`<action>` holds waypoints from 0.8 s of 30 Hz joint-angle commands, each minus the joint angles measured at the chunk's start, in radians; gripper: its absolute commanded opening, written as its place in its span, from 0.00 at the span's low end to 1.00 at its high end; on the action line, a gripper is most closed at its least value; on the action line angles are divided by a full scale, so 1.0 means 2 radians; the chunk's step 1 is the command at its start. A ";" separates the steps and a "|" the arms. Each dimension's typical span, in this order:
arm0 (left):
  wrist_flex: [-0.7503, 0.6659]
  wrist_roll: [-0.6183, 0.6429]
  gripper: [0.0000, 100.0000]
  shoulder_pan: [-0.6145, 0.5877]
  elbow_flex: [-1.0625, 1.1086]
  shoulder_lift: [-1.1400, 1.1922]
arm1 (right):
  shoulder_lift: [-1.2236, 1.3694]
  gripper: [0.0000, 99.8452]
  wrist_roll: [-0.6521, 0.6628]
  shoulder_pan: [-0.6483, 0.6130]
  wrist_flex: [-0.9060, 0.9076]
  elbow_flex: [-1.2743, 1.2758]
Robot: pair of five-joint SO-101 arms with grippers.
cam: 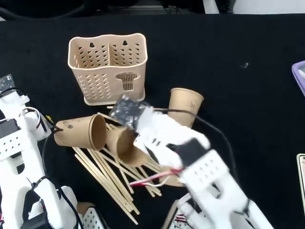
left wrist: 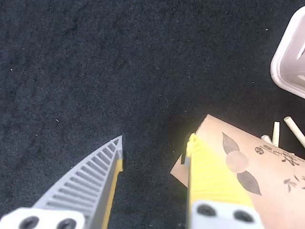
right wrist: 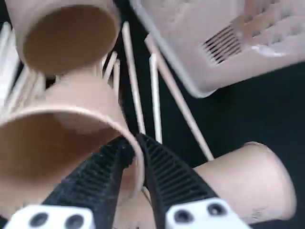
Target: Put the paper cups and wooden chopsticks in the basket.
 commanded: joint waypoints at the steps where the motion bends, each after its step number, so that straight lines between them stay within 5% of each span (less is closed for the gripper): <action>1: -0.005 0.003 0.22 -0.005 -0.004 -0.005 | -0.071 0.01 -0.044 0.015 0.047 -0.099; 9: -0.008 0.004 0.22 -0.002 0.010 -0.008 | -0.005 0.01 -0.101 0.075 0.044 -0.316; 24: -0.008 0.004 0.22 -0.002 0.011 -0.007 | 0.496 0.01 -0.196 0.140 0.135 -0.871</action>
